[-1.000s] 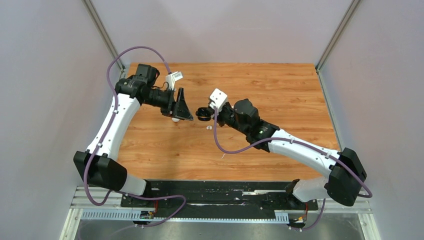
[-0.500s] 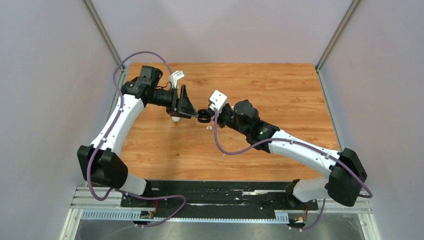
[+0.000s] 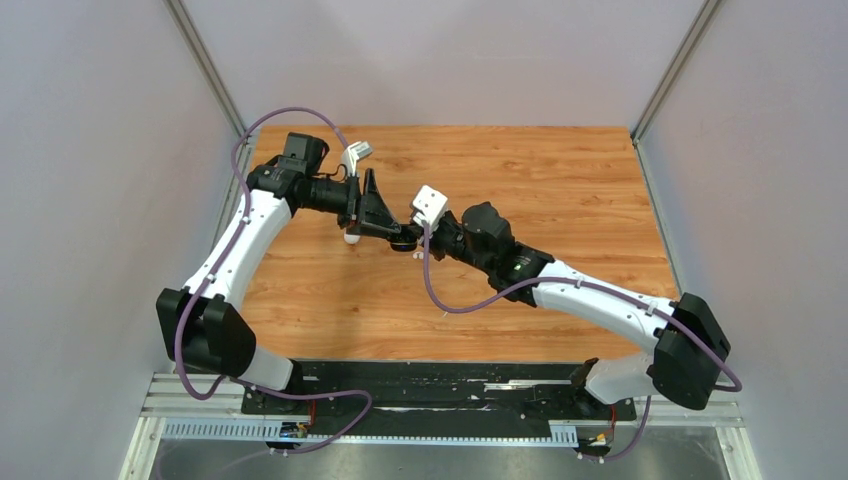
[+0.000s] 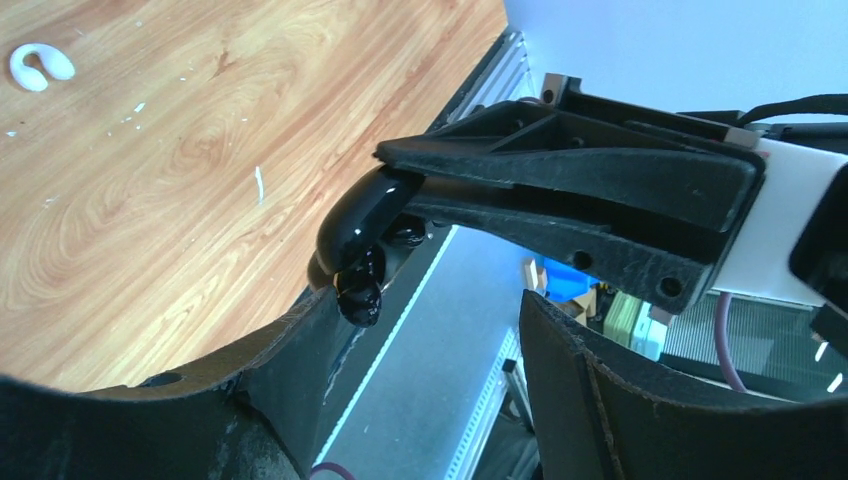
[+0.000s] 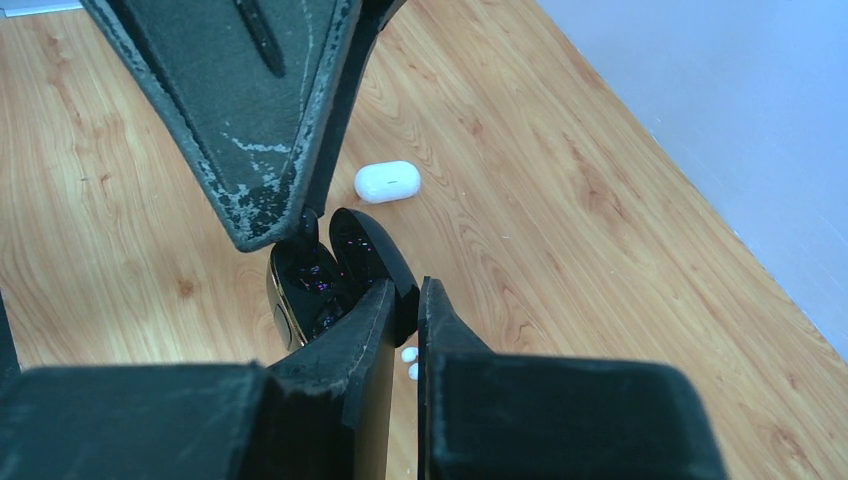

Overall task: Insert the wireless bluetooth earbuds into the charging case
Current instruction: Adjust the earbud with the charging case.

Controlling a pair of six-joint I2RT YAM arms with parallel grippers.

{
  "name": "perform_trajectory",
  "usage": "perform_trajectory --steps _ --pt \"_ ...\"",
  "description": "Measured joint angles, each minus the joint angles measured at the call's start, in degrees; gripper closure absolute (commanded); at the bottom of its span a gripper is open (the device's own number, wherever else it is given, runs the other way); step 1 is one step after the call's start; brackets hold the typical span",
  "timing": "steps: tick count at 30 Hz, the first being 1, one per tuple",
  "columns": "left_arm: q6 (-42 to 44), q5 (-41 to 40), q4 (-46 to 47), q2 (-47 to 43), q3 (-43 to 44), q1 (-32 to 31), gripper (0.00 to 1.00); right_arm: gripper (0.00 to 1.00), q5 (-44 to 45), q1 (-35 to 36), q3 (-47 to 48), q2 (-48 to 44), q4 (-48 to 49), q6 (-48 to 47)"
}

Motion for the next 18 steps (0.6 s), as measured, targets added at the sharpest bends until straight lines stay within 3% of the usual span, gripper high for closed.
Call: perform_trajectory --steps 18 --pt "0.1 0.5 -2.3 0.1 -0.3 -0.1 0.32 1.00 0.5 0.4 0.8 1.8 0.2 -0.6"
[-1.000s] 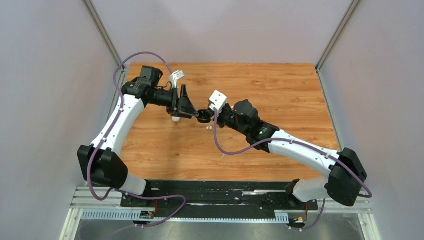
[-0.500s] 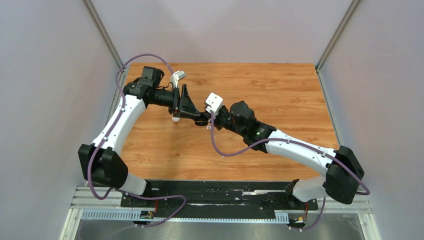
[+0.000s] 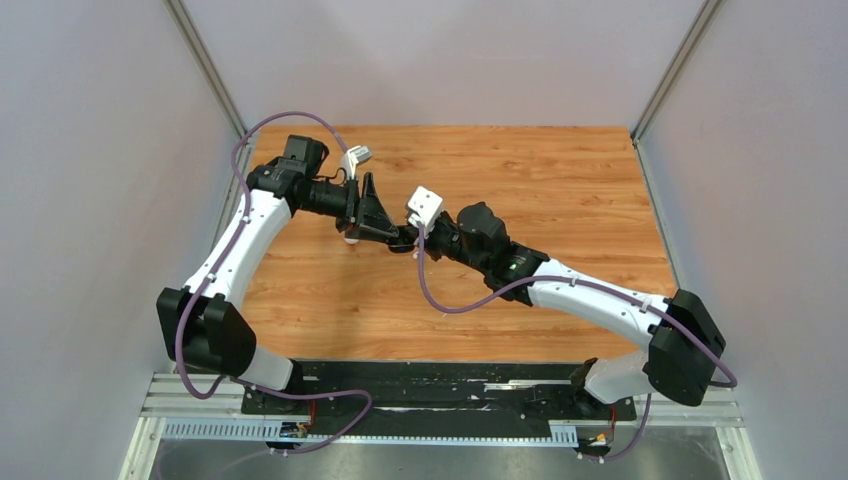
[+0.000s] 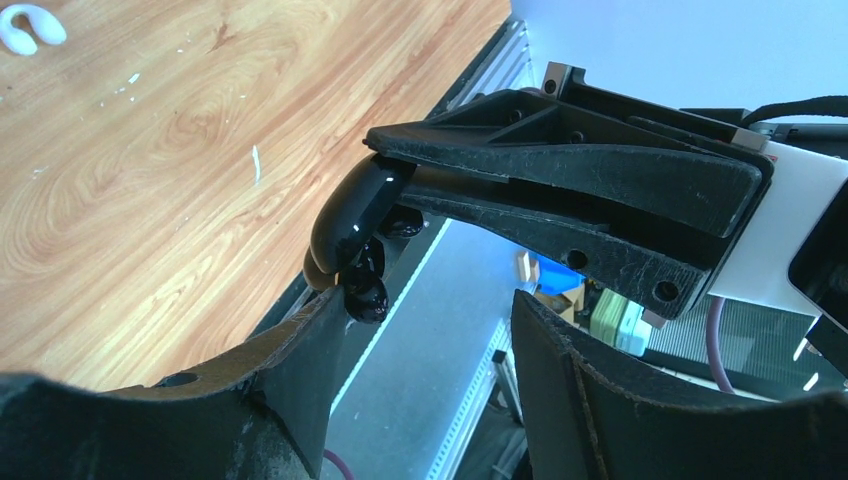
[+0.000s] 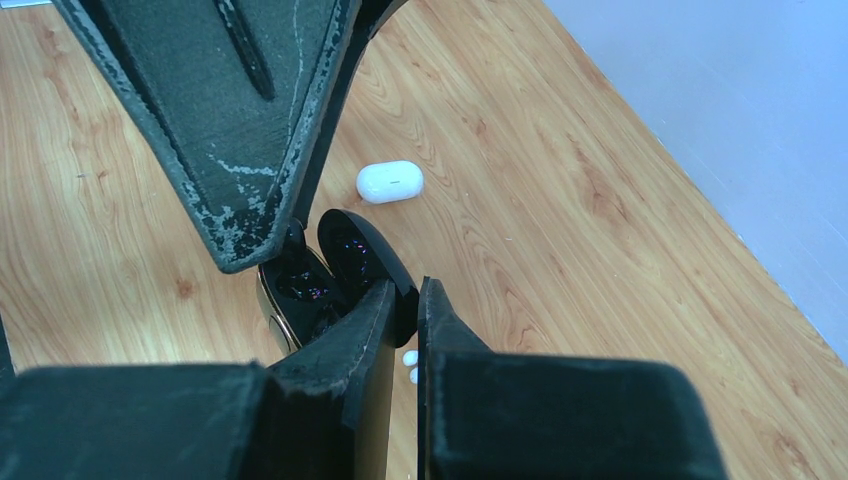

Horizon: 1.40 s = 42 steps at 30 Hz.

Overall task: Insert the wireless bluetooth earbuds into the charging case
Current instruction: Adjust the earbud with the charging case.

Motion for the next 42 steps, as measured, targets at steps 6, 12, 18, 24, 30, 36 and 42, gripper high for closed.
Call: perform_trajectory --steps 6,12,18,24,30,36,42 --pt "0.9 -0.8 -1.7 0.2 0.0 0.0 0.32 1.00 0.1 0.1 0.0 0.3 0.3 -0.7" --pt "0.9 -0.7 -3.2 0.5 0.0 -0.1 0.32 1.00 0.2 0.1 0.0 0.3 0.3 -1.1" --pt "0.9 -0.5 -3.6 0.7 0.0 -0.1 0.34 1.00 0.2 0.1 0.0 0.3 0.3 -1.4" --pt "0.9 0.2 -3.6 0.9 0.0 0.0 0.35 1.00 0.2 0.1 0.0 0.3 0.3 -2.2" --pt "0.6 0.6 -3.4 1.0 0.0 0.0 0.36 1.00 0.6 0.1 0.0 1.1 1.4 -2.6" --pt "0.5 0.8 -3.0 1.1 -0.1 0.0 0.37 1.00 1.2 0.3 0.0 1.4 2.0 -3.3" --pt "-0.2 2.1 -2.7 1.1 -0.9 -0.1 0.38 1.00 1.7 0.6 0.0 1.4 2.0 -4.1"
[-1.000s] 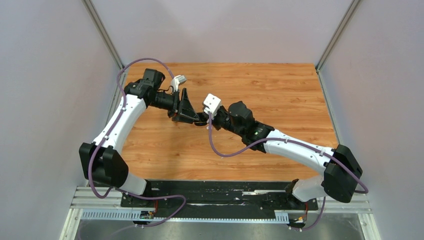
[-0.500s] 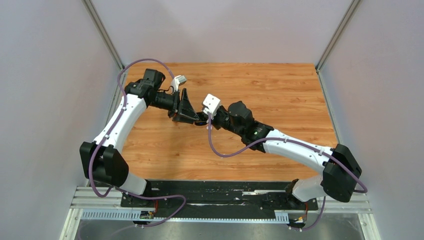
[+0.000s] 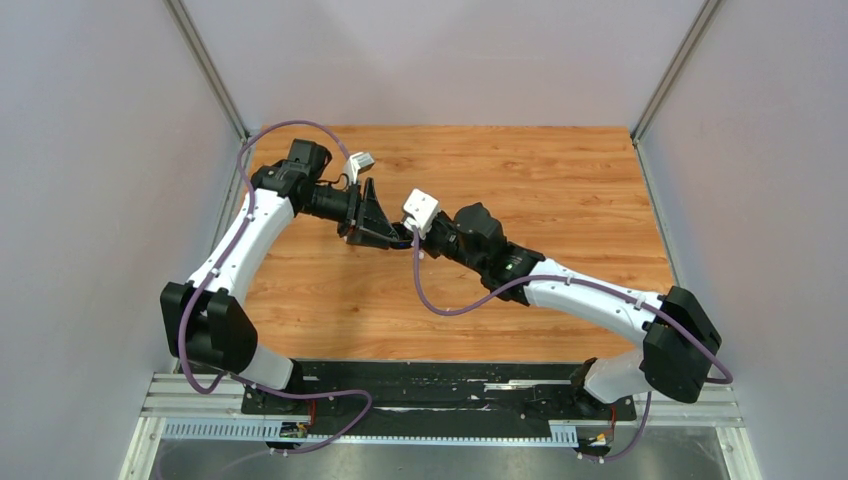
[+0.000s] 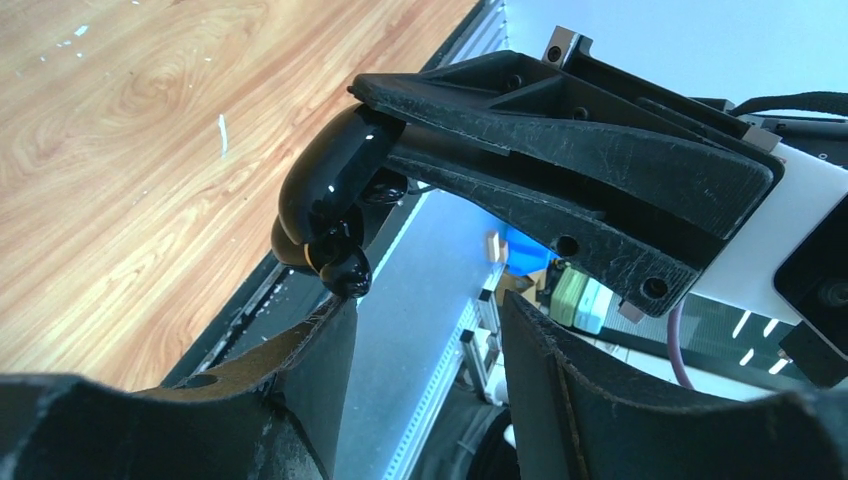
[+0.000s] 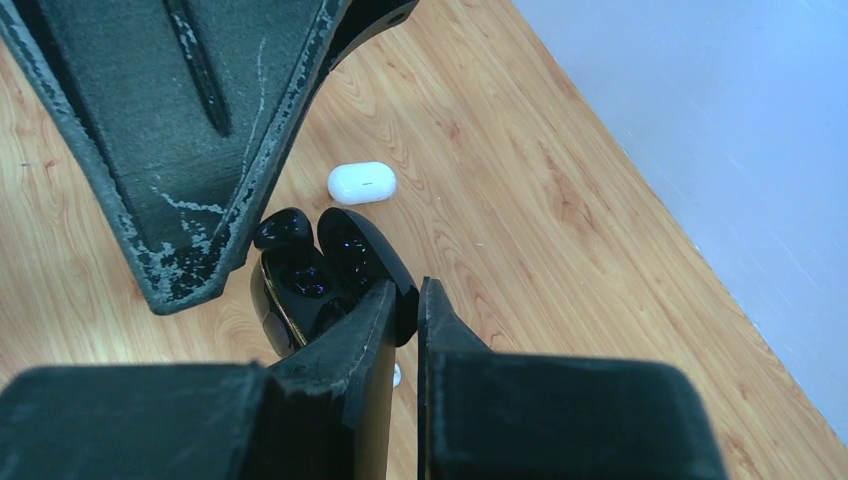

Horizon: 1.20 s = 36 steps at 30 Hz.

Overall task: Insert the wireless bluetooth earbuds into the charging case
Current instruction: Adjust the earbud with the charging case.

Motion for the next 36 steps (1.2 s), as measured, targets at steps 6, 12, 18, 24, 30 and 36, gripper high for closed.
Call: perform_trajectory --steps 6,12,18,24,30,36 --pt "-0.8 1.5 0.1 0.0 -0.2 -0.1 0.38 1.00 0.9 0.7 0.0 0.0 0.0 -1.2" --pt "-1.0 3.3 0.9 0.1 -0.2 -0.5 0.38 1.00 0.3 1.6 0.0 0.0 0.3 -2.2" --pt "-1.6 5.8 2.5 0.9 -0.2 -0.5 0.35 1.00 -0.3 2.1 -0.3 0.0 1.5 -3.1" --pt "3.8 8.3 -2.5 2.5 6.8 0.8 0.32 1.00 0.9 2.0 -2.9 -1.8 2.2 -3.1" --pt "8.0 -0.5 -0.2 -3.7 4.3 3.9 0.26 1.00 5.4 1.8 -6.4 -5.1 4.2 -2.1" --pt "-1.6 -15.3 17.1 -19.3 -16.3 3.1 0.25 1.00 8.7 1.5 -8.2 -4.4 6.5 -0.9"
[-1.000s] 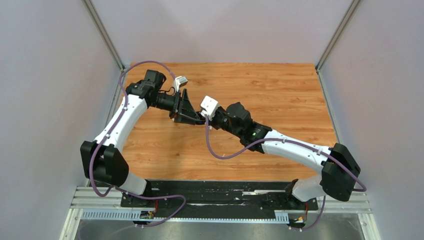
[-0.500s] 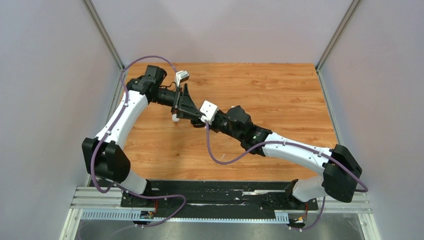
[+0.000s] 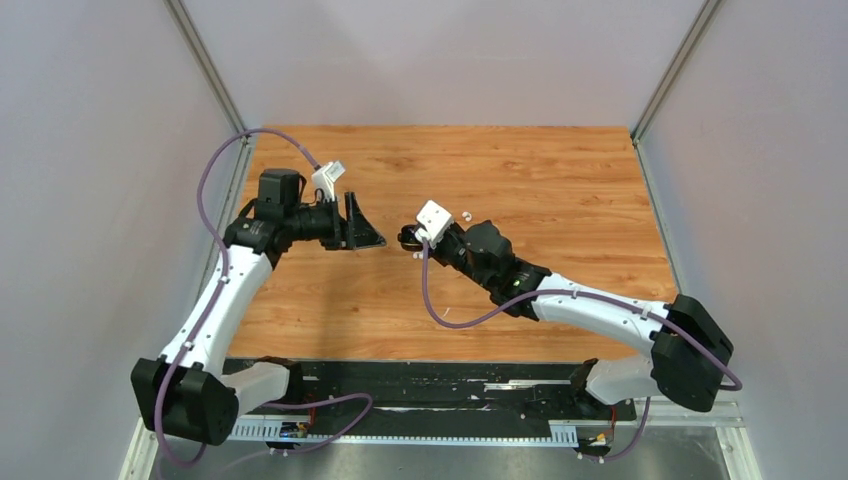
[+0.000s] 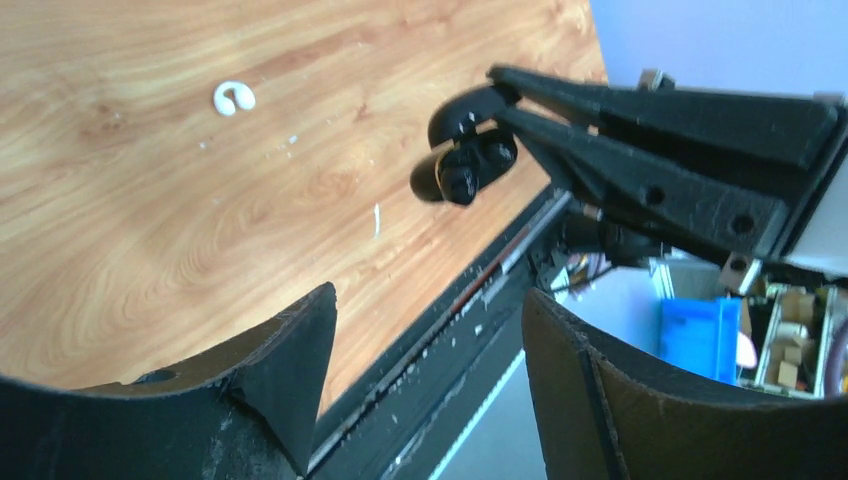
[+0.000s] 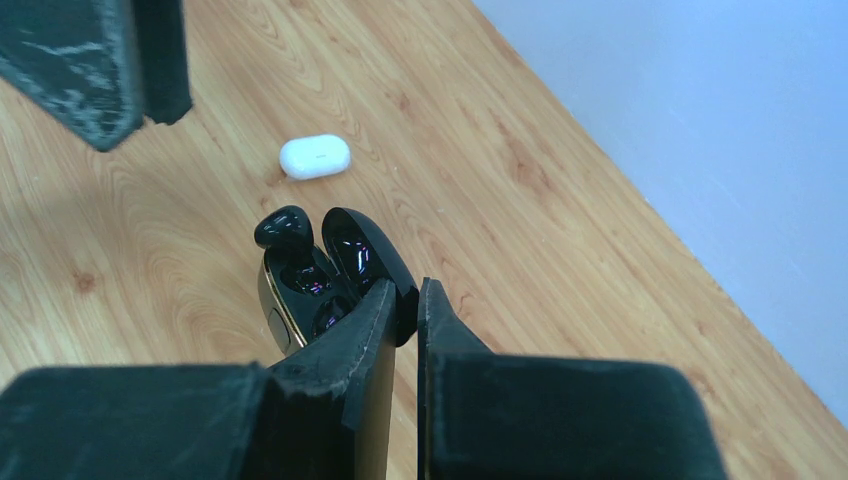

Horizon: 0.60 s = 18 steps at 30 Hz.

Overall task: Insert the wireless bluetooth earbuds into the charging case
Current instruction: Adjust the earbud with the charging case.

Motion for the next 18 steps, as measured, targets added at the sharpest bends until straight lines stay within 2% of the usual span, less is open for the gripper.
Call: perform_trajectory --steps 6,11,18 --pt "-11.7 0.1 19.5 2.0 -12.1 -0.5 0.28 1.00 0.2 -0.2 -1.8 2.2 -0.3 2.3" --pt "-18.5 2.1 26.6 5.9 -18.0 -0.5 0.33 1.00 -0.5 -0.2 -2.3 3.9 -0.8 3.6" --pt "-22.0 5.3 33.5 6.1 -18.8 -0.5 0.41 1.00 -1.8 -0.2 -1.7 7.8 -0.9 4.2"
